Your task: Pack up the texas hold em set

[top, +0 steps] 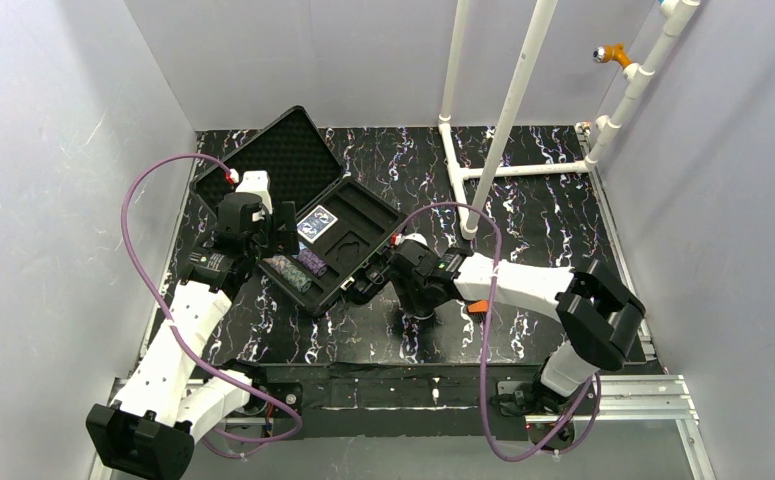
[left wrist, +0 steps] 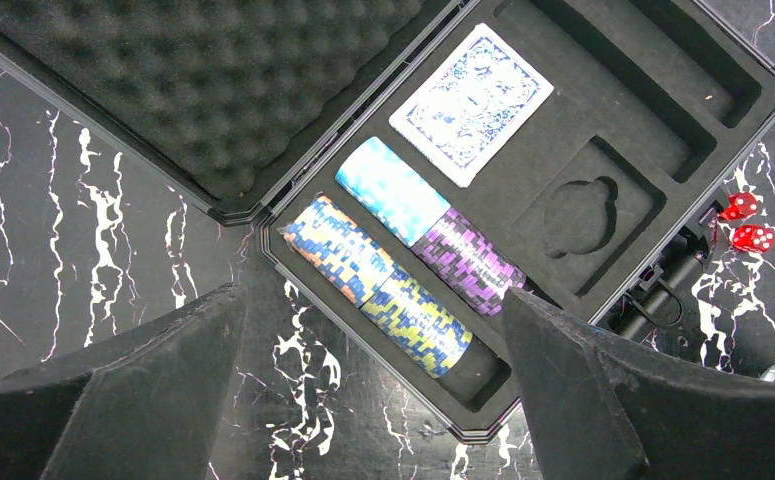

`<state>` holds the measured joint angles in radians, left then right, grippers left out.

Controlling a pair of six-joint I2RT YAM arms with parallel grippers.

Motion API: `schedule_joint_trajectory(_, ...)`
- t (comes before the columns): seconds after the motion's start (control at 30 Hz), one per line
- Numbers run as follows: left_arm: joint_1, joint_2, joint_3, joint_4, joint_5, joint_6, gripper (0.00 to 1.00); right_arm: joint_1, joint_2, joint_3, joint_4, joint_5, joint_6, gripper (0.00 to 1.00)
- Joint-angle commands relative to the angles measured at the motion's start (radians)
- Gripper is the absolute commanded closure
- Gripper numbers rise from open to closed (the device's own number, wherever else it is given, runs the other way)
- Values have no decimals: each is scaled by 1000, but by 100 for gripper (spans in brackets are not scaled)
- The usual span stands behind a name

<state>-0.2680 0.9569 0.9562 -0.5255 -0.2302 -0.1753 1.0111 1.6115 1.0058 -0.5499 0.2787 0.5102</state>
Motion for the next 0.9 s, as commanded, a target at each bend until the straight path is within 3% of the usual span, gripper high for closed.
schedule_joint_trajectory(0.0, 1, -27, -6, -14, -23, 7, 2, 6, -78, 52, 36, -11, -53, 64)
schedule_joint_trajectory(0.37, 1, -30, -5, -15, -32, 6, 2, 5, -107, 161, 87, -1, -127, 66)
schedule_joint_trajectory(0.87, 1, -67, -14, -14, -117, -12, 2, -3, 199, 612, 39, -52, -182, 66)
